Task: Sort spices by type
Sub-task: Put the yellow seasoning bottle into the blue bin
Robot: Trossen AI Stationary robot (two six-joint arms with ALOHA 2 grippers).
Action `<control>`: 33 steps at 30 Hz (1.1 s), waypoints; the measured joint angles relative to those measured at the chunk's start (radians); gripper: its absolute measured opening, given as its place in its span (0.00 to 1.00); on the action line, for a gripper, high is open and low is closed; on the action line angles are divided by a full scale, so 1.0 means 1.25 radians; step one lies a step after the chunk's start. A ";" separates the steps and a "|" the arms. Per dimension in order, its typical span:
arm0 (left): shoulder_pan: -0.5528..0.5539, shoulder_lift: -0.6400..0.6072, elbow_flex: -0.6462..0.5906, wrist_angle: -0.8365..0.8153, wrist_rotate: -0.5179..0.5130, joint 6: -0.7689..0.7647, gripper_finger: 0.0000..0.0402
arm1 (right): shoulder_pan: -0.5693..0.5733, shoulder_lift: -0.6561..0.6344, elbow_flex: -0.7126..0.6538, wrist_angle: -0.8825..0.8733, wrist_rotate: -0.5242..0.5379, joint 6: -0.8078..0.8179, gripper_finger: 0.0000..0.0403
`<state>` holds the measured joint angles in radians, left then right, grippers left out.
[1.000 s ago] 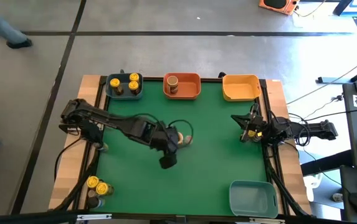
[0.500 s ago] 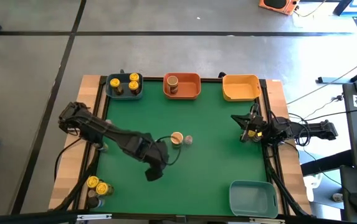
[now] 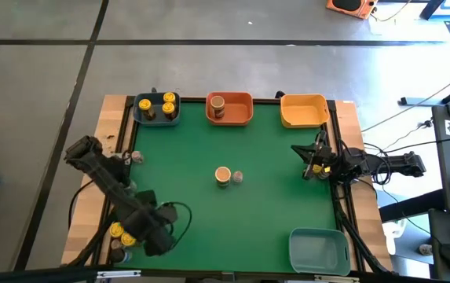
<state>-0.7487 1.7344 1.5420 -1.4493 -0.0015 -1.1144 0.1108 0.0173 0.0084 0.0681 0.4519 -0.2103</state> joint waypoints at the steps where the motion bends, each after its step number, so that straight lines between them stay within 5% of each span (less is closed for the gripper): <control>1: -0.014 0.000 0.000 -0.010 0.003 -0.011 0.86 | 0.000 0.000 0.000 0.000 0.000 0.000 0.03; 22: -0.213 0.008 -0.034 -0.006 0.078 -0.292 0.86 | 0.000 0.000 0.000 -0.001 0.000 -0.003 0.03; 33: -0.225 0.008 -0.130 0.066 0.076 -0.233 0.86 | 0.000 0.000 0.000 -0.001 0.000 -0.003 0.03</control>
<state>-1.0306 1.7439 1.3794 -1.3667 0.0933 -1.4061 0.1108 0.0174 0.0084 0.0666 0.4522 -0.2144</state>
